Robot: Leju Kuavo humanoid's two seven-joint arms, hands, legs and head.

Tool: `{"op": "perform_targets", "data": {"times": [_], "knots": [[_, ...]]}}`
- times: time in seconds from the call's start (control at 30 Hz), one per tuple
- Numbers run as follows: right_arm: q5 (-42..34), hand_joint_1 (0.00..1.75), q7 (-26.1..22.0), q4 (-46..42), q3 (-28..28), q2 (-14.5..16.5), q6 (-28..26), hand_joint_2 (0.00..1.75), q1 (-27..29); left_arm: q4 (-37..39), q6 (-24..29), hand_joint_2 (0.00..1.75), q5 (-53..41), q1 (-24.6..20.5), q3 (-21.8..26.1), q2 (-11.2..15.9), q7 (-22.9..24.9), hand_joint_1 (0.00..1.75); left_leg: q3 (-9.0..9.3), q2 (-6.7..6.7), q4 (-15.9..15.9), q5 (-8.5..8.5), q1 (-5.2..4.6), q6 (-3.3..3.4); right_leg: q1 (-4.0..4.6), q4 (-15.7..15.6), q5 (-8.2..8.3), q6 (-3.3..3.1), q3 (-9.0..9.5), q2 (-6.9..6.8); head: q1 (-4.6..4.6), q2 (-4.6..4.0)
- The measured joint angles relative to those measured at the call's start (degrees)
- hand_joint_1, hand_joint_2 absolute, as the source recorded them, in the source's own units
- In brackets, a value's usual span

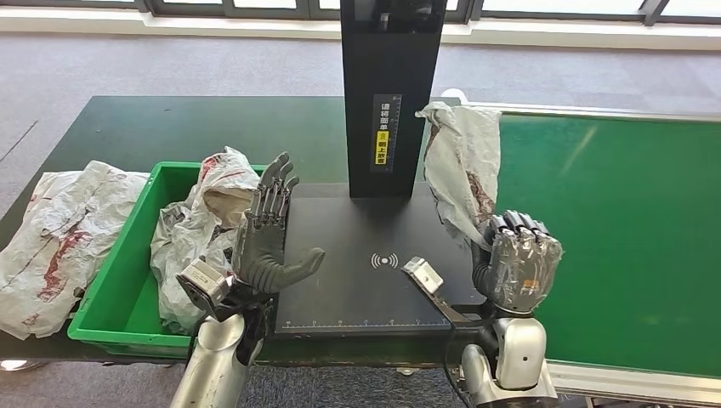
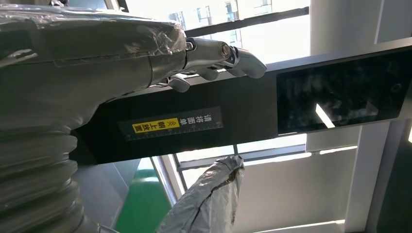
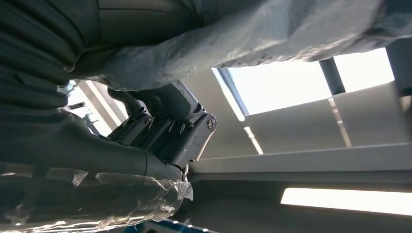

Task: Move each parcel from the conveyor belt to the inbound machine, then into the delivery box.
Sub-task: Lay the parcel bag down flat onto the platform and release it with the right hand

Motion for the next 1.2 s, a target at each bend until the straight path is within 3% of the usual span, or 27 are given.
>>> {"op": "perform_targets", "data": {"times": [0.13, 0.5, 0.53, 0.63, 0.67, 1.2], "knots": [[-5.8, 1.75, -7.8, 2.4, -0.1, 3.3, 1.9, 1.75, -0.1, 0.9, -0.5, 1.75, -0.2, -0.1, 0.1, 0.0, -0.5, 0.0, 0.01, 0.03, 0.0, 0.0, 0.0, -0.01, 0.0, 0.0, 0.0, 0.0, 0.0, 0.05, -0.02, 0.0], [-8.6, 1.75, -12.0, 12.8, 0.6, 5.6, 3.7, 1.75, -1.3, 3.3, -1.8, 1.75, -0.2, -0.6, 0.1, 0.0, -1.0, 0.0, 0.0, 0.0, 0.0, 0.01, 0.0, -0.01, 0.0, 0.0, 0.01, 0.0, 0.02, 0.02, 0.01, 0.0], [-8.6, 1.49, -12.0, 13.8, 0.7, 5.6, 3.5, 1.75, -1.5, 3.5, -1.9, 1.75, -0.2, -0.6, 0.1, 0.0, -1.0, 0.0, 0.0, 0.0, 0.0, 0.01, 0.0, -0.01, 0.0, 0.0, 0.01, 0.0, 0.02, 0.02, 0.01, 0.0], [-8.5, 0.18, -11.9, 16.1, 0.9, 5.6, 3.4, 1.75, -1.8, 4.1, -2.0, 1.75, -0.2, -0.6, 0.1, 0.0, -1.0, 0.0, 0.0, 0.0, 0.0, 0.01, 0.0, -0.01, 0.0, 0.0, 0.01, 0.0, 0.02, 0.02, 0.01, 0.0], [-8.2, 0.0, -11.6, 16.7, 1.0, 5.6, 3.5, 1.75, -1.8, 4.2, -2.1, 1.75, -0.3, -0.7, 0.1, 0.0, -1.0, 0.0, 0.01, 0.0, 0.0, 0.01, 0.0, -0.01, 0.0, 0.0, 0.01, 0.0, 0.02, 0.02, 0.01, 0.0], [-5.7, 0.0, -8.1, 25.1, 1.3, 5.7, 0.7, 1.75, -2.9, 5.4, -2.0, 1.75, -1.0, -0.8, 0.1, 0.0, -1.1, 0.0, 0.01, -0.01, 0.0, 0.01, 0.0, -0.01, 0.0, 0.0, 0.01, 0.0, 0.02, 0.02, 0.01, 0.0]]}}
